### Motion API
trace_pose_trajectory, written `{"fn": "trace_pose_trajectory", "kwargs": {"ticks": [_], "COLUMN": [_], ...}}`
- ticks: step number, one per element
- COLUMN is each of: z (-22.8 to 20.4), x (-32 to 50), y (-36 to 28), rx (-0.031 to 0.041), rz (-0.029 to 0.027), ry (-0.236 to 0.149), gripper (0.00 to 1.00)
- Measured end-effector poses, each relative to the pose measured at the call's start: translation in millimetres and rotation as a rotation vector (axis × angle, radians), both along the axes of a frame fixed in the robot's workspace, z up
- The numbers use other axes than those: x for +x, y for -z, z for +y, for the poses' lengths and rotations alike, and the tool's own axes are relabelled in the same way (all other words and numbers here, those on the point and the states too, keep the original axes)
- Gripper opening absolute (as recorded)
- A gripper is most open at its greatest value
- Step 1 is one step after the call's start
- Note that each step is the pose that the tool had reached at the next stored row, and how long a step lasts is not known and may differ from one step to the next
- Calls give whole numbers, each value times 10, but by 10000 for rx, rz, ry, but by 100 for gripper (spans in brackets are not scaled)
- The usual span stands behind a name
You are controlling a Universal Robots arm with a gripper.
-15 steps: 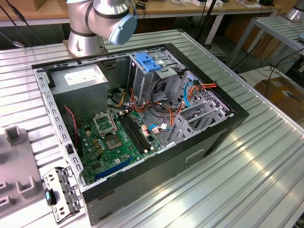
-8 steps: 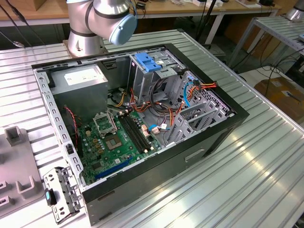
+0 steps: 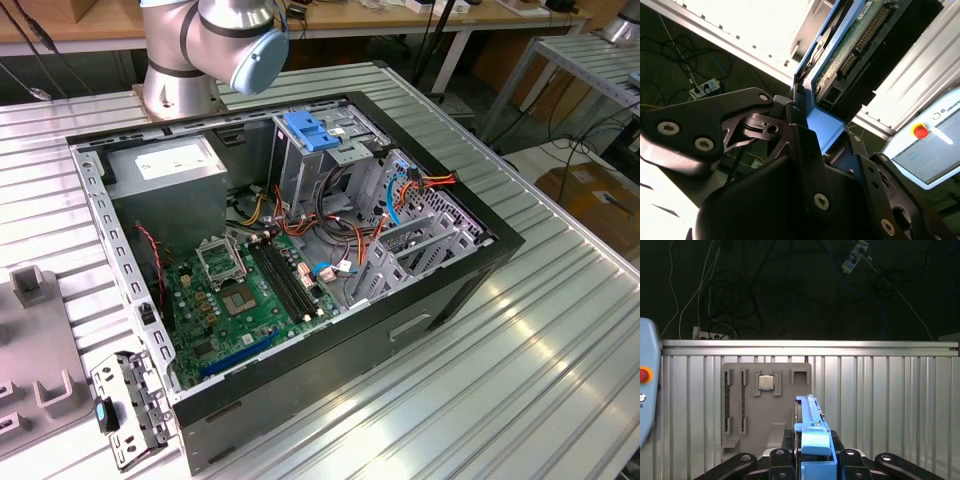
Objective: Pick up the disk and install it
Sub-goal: 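Pick up the disk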
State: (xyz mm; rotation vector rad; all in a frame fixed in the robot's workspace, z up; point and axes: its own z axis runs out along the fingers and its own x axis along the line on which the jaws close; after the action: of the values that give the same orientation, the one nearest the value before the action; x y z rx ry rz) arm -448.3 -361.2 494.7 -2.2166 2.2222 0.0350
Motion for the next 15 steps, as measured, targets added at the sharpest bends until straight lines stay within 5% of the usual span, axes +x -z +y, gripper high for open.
{"fn": "trace_pose_trajectory", "kwargs": {"ticks": [15], "z": [0], "x": [227], "y": [0], "rx": [0], "rz": [0], "ry": [1], "gripper": [37]}}
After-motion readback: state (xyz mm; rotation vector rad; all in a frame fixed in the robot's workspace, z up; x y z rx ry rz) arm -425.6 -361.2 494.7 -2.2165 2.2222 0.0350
